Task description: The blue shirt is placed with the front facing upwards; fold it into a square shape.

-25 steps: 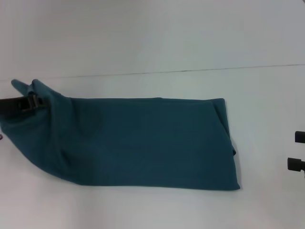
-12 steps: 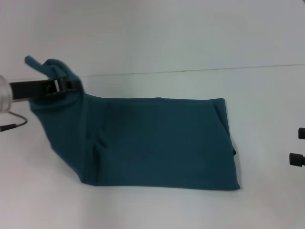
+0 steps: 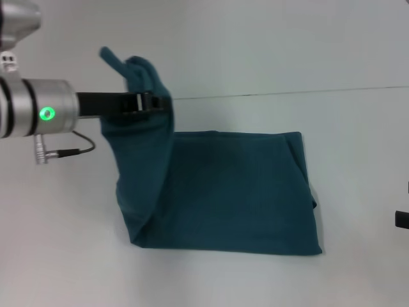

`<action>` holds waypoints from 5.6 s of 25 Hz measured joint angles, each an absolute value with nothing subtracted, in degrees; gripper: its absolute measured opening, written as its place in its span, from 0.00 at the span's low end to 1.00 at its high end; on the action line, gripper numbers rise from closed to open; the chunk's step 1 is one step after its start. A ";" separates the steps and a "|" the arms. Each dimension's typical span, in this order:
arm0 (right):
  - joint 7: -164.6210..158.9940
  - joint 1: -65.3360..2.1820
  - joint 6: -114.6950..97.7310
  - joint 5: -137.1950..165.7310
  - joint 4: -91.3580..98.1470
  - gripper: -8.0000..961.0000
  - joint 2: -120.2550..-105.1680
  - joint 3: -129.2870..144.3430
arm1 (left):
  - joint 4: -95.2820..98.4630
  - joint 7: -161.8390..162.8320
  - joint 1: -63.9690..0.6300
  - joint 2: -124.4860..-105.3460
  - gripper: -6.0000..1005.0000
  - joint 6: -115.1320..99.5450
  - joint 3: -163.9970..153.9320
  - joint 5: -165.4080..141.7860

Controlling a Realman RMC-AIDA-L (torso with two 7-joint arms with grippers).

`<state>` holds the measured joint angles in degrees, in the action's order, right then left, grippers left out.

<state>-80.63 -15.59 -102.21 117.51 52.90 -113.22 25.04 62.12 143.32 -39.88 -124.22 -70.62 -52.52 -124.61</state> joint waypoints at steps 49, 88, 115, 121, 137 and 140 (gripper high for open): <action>-76.34 -14.28 -98.63 121.08 49.22 0.90 -113.26 21.65 | 35.80 134.28 -49.09 -124.63 0.15 -51.05 -78.92 -89.97; -108.61 -39.10 -69.72 127.73 49.70 0.90 -118.05 45.75 | 37.52 106.52 -35.67 -122.97 0.88 -68.75 -50.20 -93.15; -121.24 -35.73 -94.52 140.43 66.42 0.91 -119.15 52.83 | 37.42 106.24 -35.36 -123.62 0.88 -69.64 -49.96 -94.89; -120.93 -36.09 -83.83 138.18 64.59 0.91 -119.45 52.22 | 37.17 105.49 -35.39 -123.72 0.88 -69.12 -49.78 -94.40; -124.72 -37.81 -77.93 147.58 56.01 0.90 -119.33 60.94 | 37.41 105.65 -35.47 -123.75 0.88 -69.28 -49.66 -94.30; -124.82 -37.38 -80.67 149.55 56.90 0.90 -119.37 60.99 | 37.36 105.73 -35.44 -123.81 0.88 -69.08 -49.66 -94.28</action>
<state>-124.82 -37.38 -80.67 149.55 56.90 -119.37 60.99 37.36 105.73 -35.44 -123.81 -69.08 -49.66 -94.28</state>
